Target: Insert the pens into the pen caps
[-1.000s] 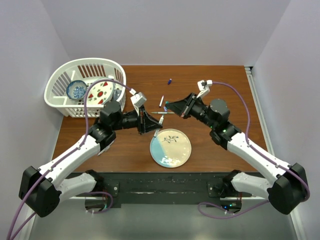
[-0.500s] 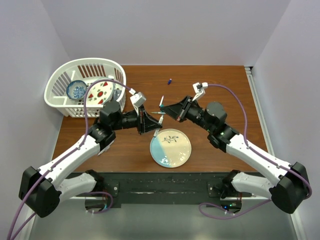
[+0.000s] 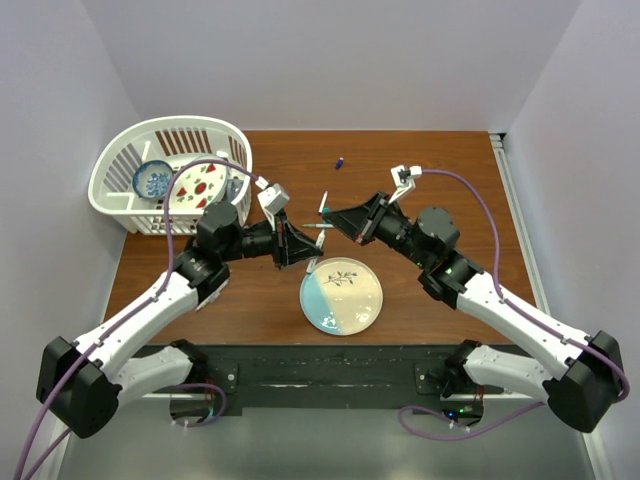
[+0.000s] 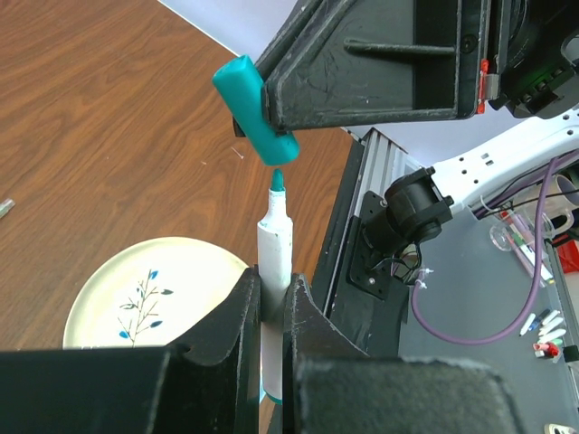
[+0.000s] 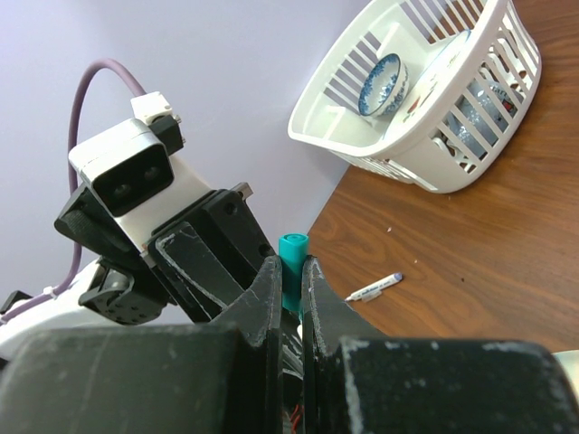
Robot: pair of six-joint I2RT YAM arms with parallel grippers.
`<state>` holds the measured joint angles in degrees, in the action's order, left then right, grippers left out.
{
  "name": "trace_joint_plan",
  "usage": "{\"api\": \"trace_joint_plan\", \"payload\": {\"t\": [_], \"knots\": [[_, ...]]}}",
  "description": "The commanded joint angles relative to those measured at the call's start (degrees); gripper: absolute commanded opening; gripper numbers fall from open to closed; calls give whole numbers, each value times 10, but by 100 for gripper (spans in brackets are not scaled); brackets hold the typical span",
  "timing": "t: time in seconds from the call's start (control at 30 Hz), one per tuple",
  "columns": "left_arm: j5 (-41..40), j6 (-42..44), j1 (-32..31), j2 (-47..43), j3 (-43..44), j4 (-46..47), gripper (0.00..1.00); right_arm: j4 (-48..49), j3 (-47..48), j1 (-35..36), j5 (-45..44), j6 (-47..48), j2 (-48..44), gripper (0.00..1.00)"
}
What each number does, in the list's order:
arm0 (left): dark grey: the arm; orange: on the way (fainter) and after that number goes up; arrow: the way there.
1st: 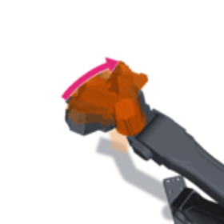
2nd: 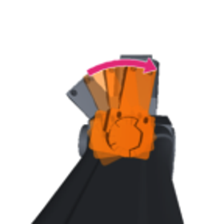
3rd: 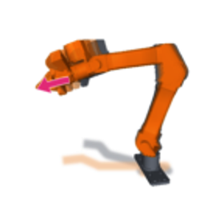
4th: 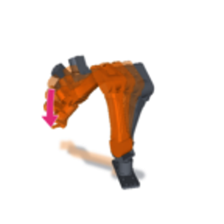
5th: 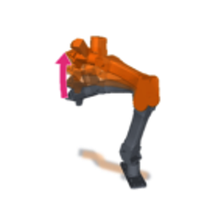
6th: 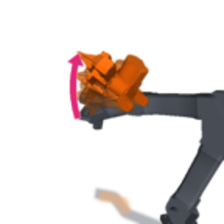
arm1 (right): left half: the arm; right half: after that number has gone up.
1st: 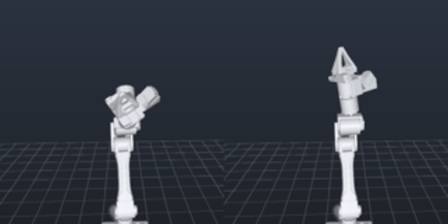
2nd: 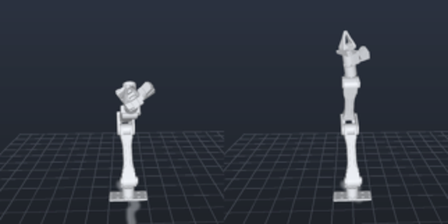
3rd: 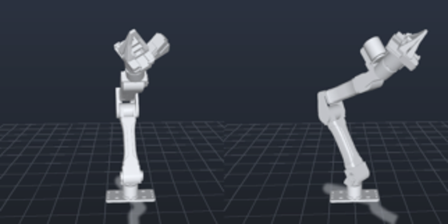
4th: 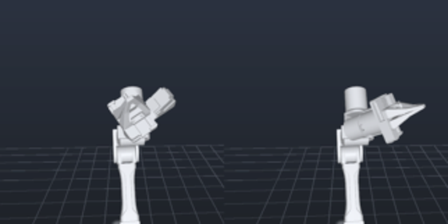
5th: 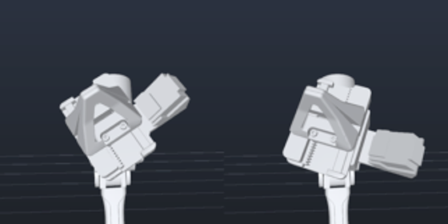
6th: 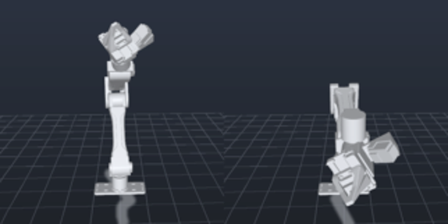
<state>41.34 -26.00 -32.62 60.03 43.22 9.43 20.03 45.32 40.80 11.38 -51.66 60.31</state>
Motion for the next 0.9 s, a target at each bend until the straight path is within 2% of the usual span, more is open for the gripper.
{"api": "trace_joint_plan", "payload": {"t": [0.0, 0.37, 0.6, 0.87], "knots": [[1, -8, 5, -15, -4, 25, 0, 8, 12, 7, -18, 18, -2, 0], [-20, -26, 7, -16, -7, 28, 0, -4, -4, 23, -37, 37, -12, 0], [-31, -81, 7, -9, -4, 81, 0, -21, -26, 60, -112, 83, -3, 0], [-107, -40, 7, 11, 55, 33, 0, -11, -45, 95, -145, 78, 9, 0]]}}
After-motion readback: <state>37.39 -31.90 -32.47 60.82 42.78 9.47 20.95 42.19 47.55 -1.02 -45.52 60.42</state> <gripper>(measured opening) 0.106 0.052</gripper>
